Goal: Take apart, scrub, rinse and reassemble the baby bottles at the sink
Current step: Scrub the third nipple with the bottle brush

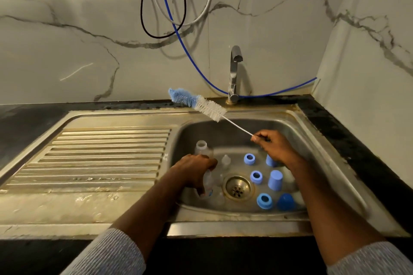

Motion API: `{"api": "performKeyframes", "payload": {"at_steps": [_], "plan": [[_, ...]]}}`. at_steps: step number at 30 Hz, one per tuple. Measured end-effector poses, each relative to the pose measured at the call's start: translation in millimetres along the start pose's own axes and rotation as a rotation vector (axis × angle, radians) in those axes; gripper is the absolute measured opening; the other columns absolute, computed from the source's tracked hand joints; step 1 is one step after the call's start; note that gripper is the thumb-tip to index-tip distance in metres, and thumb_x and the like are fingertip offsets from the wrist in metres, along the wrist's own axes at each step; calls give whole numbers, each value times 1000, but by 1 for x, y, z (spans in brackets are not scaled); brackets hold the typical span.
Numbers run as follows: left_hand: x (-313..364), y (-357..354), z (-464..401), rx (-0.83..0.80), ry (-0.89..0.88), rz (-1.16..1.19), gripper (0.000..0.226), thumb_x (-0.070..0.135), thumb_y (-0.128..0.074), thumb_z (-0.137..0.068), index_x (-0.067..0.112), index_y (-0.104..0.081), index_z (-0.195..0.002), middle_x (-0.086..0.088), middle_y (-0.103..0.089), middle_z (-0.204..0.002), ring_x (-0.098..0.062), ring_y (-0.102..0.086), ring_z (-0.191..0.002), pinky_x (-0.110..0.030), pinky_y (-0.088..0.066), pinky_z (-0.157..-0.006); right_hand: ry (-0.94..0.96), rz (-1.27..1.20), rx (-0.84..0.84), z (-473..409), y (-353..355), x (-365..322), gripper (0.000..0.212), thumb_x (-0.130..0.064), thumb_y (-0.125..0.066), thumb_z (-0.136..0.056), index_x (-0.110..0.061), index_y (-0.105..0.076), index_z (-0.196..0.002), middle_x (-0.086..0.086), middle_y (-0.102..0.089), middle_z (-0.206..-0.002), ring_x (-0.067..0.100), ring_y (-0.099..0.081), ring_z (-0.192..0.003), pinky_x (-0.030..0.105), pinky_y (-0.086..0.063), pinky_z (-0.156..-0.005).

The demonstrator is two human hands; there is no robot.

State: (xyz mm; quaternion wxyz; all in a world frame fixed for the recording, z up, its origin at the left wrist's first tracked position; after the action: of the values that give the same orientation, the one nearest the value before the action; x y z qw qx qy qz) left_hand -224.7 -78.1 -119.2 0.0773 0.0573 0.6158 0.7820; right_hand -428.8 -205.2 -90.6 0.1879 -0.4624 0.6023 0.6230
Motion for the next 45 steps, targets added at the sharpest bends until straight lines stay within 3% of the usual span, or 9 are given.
{"api": "performKeyframes", "payload": {"at_steps": [3, 9, 13, 17, 23, 29, 31, 36, 45], "plan": [[-1, -7, 1, -35, 7, -61, 75, 43, -93, -59, 29, -50, -119, 1, -60, -119, -22, -60, -108, -41, -50, -91, 12, -4, -4, -1, 0, -3, 10, -23, -66, -96, -25, -72, -87, 3, -72, -84, 9, -61, -76, 28, -48, -76], [-1, -15, 0, -78, 8, -108, 70, 36, -93, -64, 26, -53, -121, -2, -58, -123, -22, -56, -110, -38, -50, -88, -3, 22, -27, -1, -2, -1, 12, -24, -65, -96, -18, -74, -97, 4, -73, -91, 18, -67, -89, 35, -51, -85], [-1, -16, 3, -100, 12, -140, 63, 34, -93, -65, 23, -55, -113, -4, -57, -121, -23, -56, -108, -38, -52, -87, -13, 27, -42, 2, -4, -2, 12, -23, -64, -97, -17, -74, -97, 5, -73, -91, 18, -66, -88, 33, -50, -85], [1, -15, 2, -83, 5, -147, 65, 36, -92, -67, 22, -55, -118, -4, -56, -125, -24, -55, -113, -39, -51, -90, -19, 26, -46, 4, -4, -5, 11, -24, -64, -96, -19, -74, -96, 2, -72, -88, 11, -63, -82, 28, -49, -79], [2, -18, -3, -59, -13, -110, 68, 46, -92, -65, 24, -55, -117, -2, -57, -123, -22, -54, -110, -34, -45, -83, -17, 46, -43, 4, -3, -8, 10, -24, -63, -97, -21, -73, -97, -4, -70, -85, 6, -61, -79, 22, -46, -73], [11, 2, -11, 46, -20, 16, 74, 72, -78, -67, 26, -57, -121, 1, -59, -118, -19, -56, -105, -33, -45, -83, -22, 46, -29, -1, 0, -2, 12, -26, -63, -98, -21, -73, -98, -2, -71, -88, 8, -63, -83, 24, -48, -75], [26, 2, -20, 43, -96, -21, 61, 67, -77, -73, 26, -62, -115, 1, -60, -116, -20, -54, -109, -34, -40, -86, -26, 41, -27, -4, 0, 2, 12, -28, -64, -97, -22, -74, -95, 1, -72, -86, 12, -64, -82, 29, -50, -78], [54, -27, -46, -182, -221, -201, 48, 48, -76, -84, 27, -64, -124, 0, -61, -128, -22, -46, -130, -52, -23, -113, -14, 36, -40, -8, -1, 4, 9, -28, -66, -95, -24, -74, -92, 0, -74, -88, 16, -68, -87, 35, -52, -85], [76, -55, -58, -226, -317, -402, 37, 29, -74, -90, 18, -65, -124, -7, -62, -131, -25, -50, -129, -50, -22, -116, -4, 8, -37, -18, -4, 7, 11, -26, -69, -93, -24, -73, -83, 7, -71, -78, 8, -56, -68, 30, -48, -72]]}}
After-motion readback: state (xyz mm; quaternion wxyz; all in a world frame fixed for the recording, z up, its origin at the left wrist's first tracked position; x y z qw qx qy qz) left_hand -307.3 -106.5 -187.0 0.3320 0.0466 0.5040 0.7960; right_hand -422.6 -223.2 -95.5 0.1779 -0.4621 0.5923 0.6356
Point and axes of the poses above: each hand's wrist, its own z-axis away from the middle knuckle, its own y-axis out of the back of the hand, x = y × z, the point moved 9 cm from there along -z, towards the middle knuckle
